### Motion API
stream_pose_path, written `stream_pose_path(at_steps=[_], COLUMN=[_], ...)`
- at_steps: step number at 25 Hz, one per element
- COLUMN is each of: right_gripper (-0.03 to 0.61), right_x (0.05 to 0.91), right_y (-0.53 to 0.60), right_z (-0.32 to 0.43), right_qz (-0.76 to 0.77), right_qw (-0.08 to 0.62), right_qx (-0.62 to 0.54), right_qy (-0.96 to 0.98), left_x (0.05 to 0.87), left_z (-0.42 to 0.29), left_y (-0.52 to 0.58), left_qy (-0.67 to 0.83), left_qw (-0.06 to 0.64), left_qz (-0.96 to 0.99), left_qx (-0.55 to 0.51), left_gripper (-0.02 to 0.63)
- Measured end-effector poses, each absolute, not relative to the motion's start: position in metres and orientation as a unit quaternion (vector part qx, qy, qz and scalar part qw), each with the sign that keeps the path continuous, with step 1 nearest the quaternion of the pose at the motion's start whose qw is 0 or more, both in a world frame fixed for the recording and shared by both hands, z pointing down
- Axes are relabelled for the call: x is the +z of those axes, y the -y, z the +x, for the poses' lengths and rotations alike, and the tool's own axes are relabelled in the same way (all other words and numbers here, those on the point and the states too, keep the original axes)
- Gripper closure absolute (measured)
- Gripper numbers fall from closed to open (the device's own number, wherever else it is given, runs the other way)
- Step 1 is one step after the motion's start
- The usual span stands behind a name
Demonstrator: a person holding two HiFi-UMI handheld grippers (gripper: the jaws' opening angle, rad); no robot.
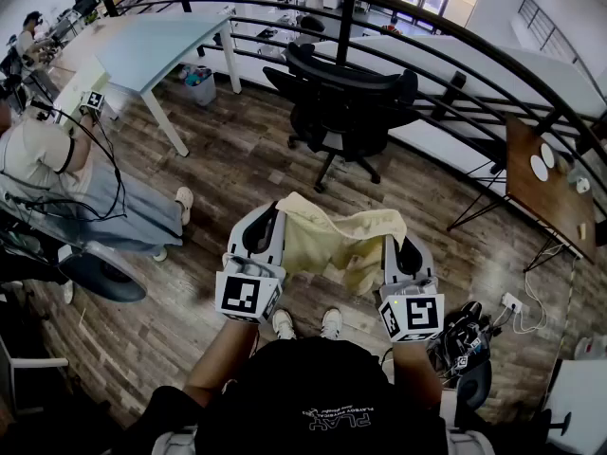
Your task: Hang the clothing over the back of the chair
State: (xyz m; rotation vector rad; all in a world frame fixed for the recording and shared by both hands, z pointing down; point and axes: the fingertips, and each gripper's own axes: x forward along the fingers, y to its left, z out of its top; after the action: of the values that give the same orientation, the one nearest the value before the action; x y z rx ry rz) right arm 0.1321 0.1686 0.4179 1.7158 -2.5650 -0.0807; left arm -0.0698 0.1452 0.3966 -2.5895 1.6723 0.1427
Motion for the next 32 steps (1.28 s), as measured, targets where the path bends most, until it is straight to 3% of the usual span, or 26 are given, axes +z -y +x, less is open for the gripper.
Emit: stream_pose_path(at_steps=[32], right_gripper=[0.552], right_x=[0.419], right_y=[-0.185], right_z=[0.062], right_qz=[0.566], right_qw=[0.027], right_qx=[-0.024], right_qy=[0.823], left_x=[0.416], left_z=[-0.132], left_y=[-0.163], left_qy=[-0.520], left_qw=[0.018], left_qz=[-0.853], left_qx=[0.030], left_gripper=[0.595])
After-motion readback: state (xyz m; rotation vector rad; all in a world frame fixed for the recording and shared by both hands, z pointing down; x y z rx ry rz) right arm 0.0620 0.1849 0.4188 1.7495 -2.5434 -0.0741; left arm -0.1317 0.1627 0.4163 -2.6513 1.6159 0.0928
